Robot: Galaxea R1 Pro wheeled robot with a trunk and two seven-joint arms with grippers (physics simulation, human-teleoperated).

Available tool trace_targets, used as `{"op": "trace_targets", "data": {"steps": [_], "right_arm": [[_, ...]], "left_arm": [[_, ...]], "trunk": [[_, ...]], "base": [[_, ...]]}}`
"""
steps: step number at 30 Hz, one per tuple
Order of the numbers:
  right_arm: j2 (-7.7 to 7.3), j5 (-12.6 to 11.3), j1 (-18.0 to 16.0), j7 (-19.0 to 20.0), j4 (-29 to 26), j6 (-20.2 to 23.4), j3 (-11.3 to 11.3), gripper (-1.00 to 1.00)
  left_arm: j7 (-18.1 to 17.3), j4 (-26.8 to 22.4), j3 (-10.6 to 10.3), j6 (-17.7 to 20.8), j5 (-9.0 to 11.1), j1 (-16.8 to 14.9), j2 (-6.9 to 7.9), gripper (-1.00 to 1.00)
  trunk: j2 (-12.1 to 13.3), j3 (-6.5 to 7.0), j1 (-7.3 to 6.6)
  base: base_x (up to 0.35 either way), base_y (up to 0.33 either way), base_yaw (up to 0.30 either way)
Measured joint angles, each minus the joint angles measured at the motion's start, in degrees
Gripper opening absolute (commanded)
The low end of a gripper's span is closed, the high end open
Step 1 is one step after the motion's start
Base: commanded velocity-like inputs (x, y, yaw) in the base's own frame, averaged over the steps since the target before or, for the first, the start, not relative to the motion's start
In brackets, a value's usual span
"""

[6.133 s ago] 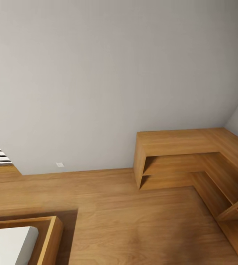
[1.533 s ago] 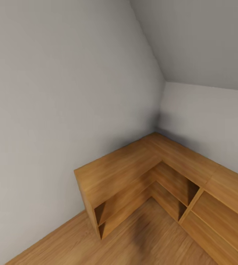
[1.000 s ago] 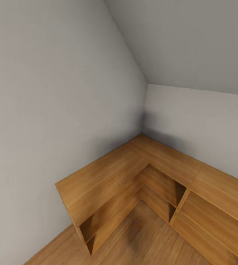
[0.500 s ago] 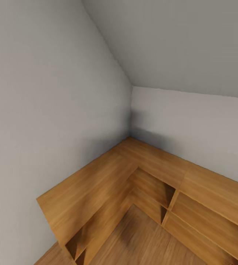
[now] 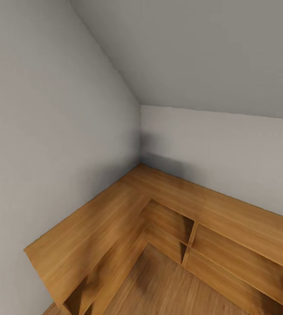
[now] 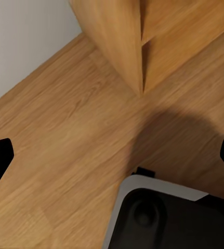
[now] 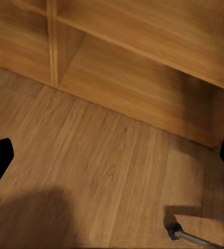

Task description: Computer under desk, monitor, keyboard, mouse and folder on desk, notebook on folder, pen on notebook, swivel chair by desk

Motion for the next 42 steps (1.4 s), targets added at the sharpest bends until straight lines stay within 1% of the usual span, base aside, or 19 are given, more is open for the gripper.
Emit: {"op": "trace_targets", "data": {"steps": [4,10,17,27,42], "right_arm": [[-0.01,-1.8,0.0,0.2,0.0,0.1,0.1,1.0],[-0.12,-3.1,0.0,0.5,0.0,0.4,0.1,1.0],[-0.3,-3.3,0.0,0.5,0.0,0.4,0.0,1.0],[-0.32,-3.3,0.0,0.5,0.1,0.4,0.1,1.0],[-0.28,-3.3,0.0,0.5,0.1,0.1,0.2,1.0]], "left_arm": [[0.0,0.3,0.0,0.0,0.0,0.0,0.0,1.0],[0.0,0.5,0.0,0.0,0.0,0.0,-0.01,1.0],[0.0,0.5,0.0,0.0,0.0,0.0,-0.01,1.0],[0.0,0.5,0.0,0.0,0.0,0.0,-0.06,1.0],[0.0,0.5,0.0,0.0,0.0,0.0,-0.09,1.0]], "trunk": [[0.0,0.23,0.0],[0.0,0.57,0.0],[0.0,0.97,-0.01],[0.0,1.53,-0.01],[0.0,2.15,0.0]], "base": [[0.0,0.0,-0.225],[0.0,0.0,-0.225],[0.026,0.008,-0.225],[0.18,0.046,-0.226],[0.013,0.002,-0.261]]}}
